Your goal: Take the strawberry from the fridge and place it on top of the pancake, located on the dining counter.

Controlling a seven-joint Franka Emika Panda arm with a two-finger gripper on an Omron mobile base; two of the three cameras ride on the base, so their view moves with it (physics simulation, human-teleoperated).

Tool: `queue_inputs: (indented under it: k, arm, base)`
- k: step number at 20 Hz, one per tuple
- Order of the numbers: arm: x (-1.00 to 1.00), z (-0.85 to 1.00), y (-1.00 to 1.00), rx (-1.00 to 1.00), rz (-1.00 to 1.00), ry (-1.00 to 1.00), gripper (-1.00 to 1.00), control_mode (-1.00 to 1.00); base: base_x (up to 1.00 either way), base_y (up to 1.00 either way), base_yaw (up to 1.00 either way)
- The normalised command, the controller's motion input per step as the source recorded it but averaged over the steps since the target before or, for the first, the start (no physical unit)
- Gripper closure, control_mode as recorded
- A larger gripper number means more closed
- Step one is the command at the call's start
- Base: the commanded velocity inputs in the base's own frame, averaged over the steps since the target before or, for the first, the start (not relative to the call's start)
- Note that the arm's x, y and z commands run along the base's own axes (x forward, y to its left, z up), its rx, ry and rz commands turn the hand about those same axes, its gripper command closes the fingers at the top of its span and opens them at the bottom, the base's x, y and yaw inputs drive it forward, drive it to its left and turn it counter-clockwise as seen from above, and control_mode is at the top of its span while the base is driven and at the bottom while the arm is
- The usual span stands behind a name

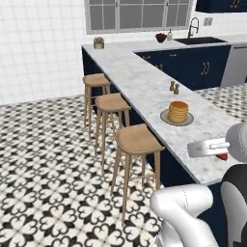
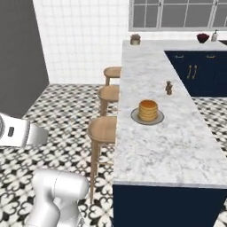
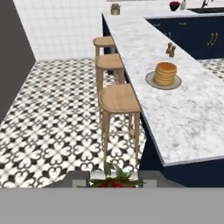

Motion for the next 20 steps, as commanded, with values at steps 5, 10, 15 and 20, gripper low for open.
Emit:
queue_inputs:
  k: [5, 10, 15, 20]
  arm:
    - [0.00, 0.00, 0.00, 0.00, 0.00, 0.00, 1.00, 1.00]
    - [0.00, 0.00, 0.00, 0.00, 0.00, 0.00, 1.00, 1.00]
    - [0.00, 0.00, 0.00, 0.00, 0.00, 0.00, 1.00, 1.00]
    - [0.00, 0.00, 0.00, 0.00, 0.00, 0.00, 1.00, 1.00]
  base:
    - [0.72, 1.00, -0.34]
    - [0.63, 1.00, -0.35]
    - [0.59, 1.00, -0.38]
    - [0.54, 0.88, -0.63]
